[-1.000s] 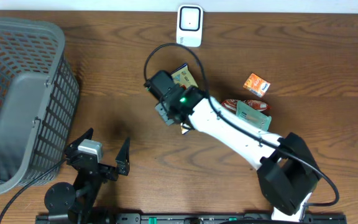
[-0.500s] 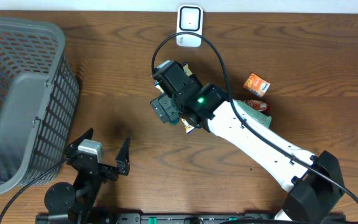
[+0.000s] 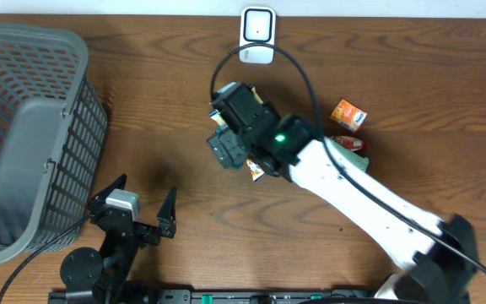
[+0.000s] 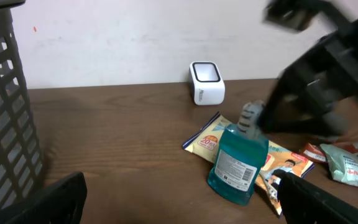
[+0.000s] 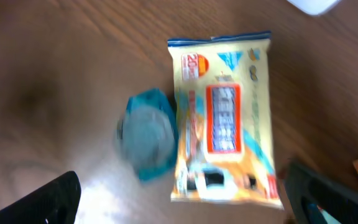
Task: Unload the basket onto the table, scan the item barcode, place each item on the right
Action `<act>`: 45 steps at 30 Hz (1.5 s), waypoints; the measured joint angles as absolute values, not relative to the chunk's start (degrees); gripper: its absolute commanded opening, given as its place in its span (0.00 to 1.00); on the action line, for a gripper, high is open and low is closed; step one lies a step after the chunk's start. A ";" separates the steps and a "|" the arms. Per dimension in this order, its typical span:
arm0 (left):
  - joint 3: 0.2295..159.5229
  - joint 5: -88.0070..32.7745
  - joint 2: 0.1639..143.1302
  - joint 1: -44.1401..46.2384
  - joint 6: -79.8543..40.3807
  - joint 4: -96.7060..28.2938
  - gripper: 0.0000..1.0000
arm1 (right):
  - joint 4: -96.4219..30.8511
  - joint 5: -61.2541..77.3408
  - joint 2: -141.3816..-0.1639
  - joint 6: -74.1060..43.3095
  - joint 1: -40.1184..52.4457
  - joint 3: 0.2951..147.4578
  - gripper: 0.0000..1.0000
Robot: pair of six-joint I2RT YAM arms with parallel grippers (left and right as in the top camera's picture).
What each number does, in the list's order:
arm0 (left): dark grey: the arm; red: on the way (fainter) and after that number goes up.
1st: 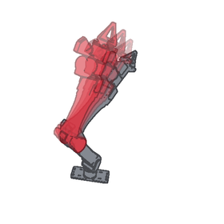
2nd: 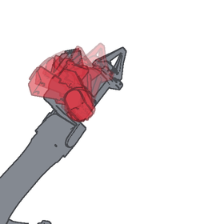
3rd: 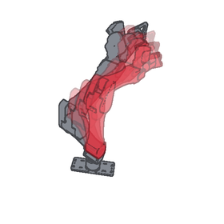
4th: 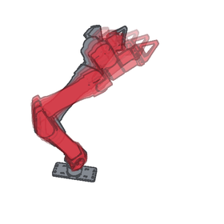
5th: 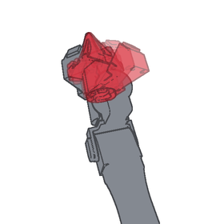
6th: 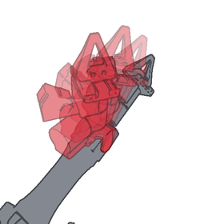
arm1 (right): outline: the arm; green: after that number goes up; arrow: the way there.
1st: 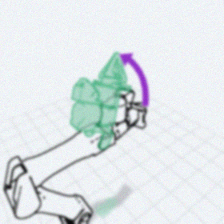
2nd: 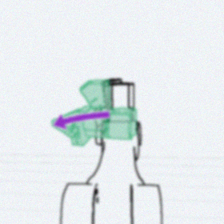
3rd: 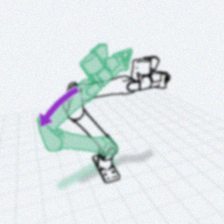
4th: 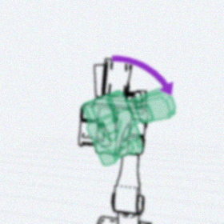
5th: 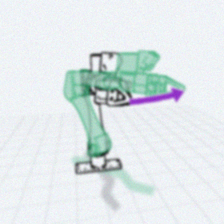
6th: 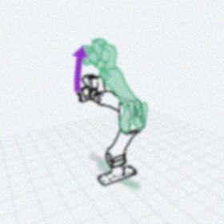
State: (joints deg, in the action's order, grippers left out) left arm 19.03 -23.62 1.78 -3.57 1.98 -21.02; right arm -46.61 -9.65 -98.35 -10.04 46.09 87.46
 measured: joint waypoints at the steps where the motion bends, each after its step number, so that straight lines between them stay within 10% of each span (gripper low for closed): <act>1: 19.03 -23.62 1.78 -3.57 1.98 -21.02 0.98 | -48.53 -9.65 -96.31 -10.28 46.09 87.46 0.99; 11: 19.03 -23.59 1.78 -3.57 1.98 -21.02 0.98 | -35.66 -15.42 -77.87 -12.95 47.66 77.14 0.99; 19: 19.03 -23.57 1.78 -3.57 1.98 -21.02 0.98 | -13.39 -16.19 -84.31 -15.00 48.23 57.63 0.99; 45: 19.03 -23.62 1.78 -3.57 1.98 -21.02 0.98 | 6.98 -11.90 -97.17 -6.02 48.25 57.28 0.99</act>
